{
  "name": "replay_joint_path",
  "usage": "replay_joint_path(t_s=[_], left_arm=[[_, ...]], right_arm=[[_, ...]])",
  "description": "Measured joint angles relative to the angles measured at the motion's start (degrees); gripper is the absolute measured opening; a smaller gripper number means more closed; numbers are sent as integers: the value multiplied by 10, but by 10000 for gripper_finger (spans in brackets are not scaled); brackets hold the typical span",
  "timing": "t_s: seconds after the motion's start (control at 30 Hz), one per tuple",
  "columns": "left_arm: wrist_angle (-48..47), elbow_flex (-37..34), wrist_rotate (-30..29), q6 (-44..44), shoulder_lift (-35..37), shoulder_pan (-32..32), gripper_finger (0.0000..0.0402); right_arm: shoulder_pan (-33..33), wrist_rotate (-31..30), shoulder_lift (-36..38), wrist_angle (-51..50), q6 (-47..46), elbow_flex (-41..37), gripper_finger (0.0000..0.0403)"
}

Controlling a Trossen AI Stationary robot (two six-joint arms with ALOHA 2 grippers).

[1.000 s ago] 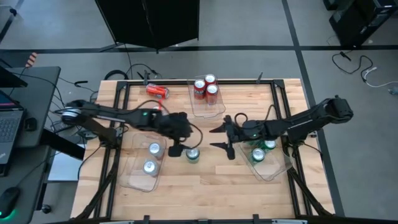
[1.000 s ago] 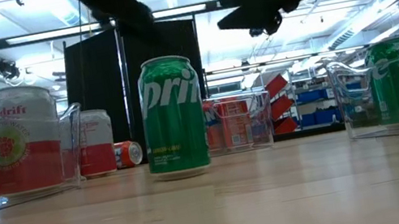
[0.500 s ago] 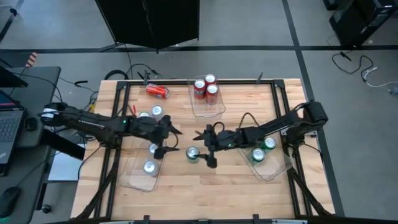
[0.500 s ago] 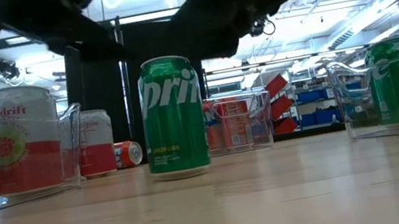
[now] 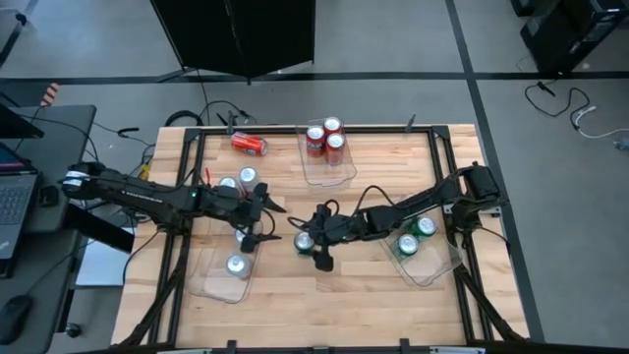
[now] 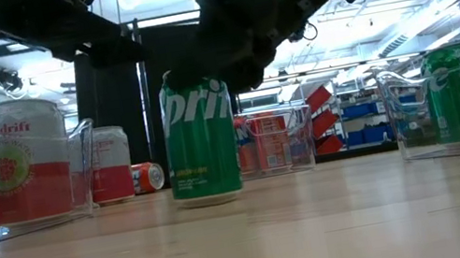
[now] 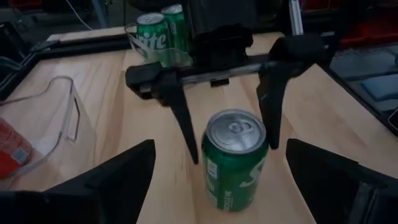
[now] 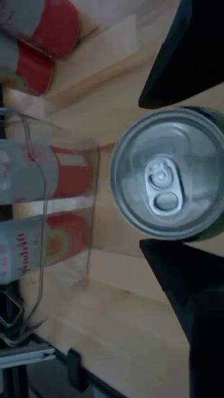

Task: Sort soda cans
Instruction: Put the green soda can into the bottom right transparent bin

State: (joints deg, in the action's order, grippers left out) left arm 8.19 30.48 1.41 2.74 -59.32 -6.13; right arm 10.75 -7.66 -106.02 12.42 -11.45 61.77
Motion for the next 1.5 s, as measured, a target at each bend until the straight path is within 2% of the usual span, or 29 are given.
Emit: replay_joint_path(t_s=[0.13,0.27,0.43,0.67,0.87,1.0,1.23,1.5], left_arm=[[2,0,-4,0,0,-3,363],[5,0,-7,1,0,-4,363],[8,0,-8,2,0,-4,363],[9,0,-9,1,0,-4,363],[9,0,-10,2,0,-4,363],[9,0,-10,1,0,-4,363],[9,0,-10,0,0,-4,363],[5,0,-10,-4,0,-4,363]], right_arm=[[0,-4,4,-13,-12,1,277],[5,-57,29,-50,-17,-1,277],[27,-188,109,-123,-51,-1,277],[74,-350,238,-310,-191,-1,277],[120,-426,317,-508,-333,-1,277],[140,-437,344,-607,-421,0,277],[170,-431,349,-715,-527,-1,277],[207,-420,343,-757,-616,-10,277]])
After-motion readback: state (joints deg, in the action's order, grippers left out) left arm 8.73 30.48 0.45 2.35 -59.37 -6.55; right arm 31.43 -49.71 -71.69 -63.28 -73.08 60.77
